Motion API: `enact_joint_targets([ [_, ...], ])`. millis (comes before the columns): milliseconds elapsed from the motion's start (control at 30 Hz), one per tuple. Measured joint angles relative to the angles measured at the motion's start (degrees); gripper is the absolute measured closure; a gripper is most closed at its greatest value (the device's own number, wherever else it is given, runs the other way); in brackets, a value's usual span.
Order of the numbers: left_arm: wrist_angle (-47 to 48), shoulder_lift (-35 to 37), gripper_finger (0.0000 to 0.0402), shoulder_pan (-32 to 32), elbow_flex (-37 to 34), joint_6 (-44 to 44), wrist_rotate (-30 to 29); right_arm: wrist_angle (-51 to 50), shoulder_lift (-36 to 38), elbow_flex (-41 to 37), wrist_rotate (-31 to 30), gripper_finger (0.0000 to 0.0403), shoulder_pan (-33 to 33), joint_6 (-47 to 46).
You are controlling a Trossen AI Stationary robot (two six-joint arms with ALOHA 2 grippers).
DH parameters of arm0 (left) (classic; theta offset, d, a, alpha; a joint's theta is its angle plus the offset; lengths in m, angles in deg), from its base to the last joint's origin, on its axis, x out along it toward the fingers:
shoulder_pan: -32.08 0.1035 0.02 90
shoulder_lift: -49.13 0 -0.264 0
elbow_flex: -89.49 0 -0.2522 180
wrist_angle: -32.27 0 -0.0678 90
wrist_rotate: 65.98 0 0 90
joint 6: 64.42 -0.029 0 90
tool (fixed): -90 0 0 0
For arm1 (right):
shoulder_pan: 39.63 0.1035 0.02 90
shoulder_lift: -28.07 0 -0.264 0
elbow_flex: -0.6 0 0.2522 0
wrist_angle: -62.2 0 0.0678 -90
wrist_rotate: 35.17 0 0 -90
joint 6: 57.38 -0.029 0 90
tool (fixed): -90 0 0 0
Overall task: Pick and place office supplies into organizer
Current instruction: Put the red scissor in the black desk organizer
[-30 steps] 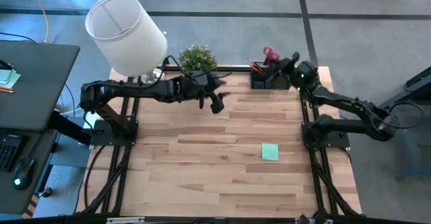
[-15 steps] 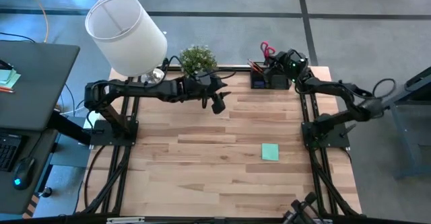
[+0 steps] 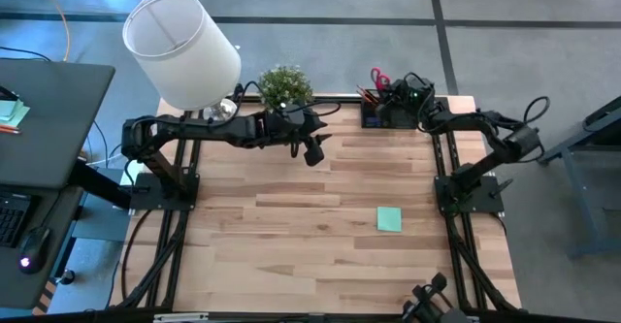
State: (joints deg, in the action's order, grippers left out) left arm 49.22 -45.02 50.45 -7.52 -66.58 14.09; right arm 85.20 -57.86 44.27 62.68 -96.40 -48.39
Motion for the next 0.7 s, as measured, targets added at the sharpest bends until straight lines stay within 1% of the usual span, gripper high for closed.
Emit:
enact_joint_targets([
  [233, 0.02, 0.00, 0.0257, 0.00, 0.00, 0.03, 0.00, -0.72, 0.00, 0.00, -0.29, 0.0358, 0.00, -0.19],
  [467, 0.41, 0.00, 0.0257, 0.00, 0.01, 0.03, 0.00, -4.36, 0.00, 0.00, -0.34, 0.0329, 0.00, -0.19],
  [700, 0.48, 0.00, 0.0257, 0.00, 0.02, 0.05, 0.00, -4.04, 0.00, -0.02, -0.91, 0.0313, 0.00, -0.17],
])
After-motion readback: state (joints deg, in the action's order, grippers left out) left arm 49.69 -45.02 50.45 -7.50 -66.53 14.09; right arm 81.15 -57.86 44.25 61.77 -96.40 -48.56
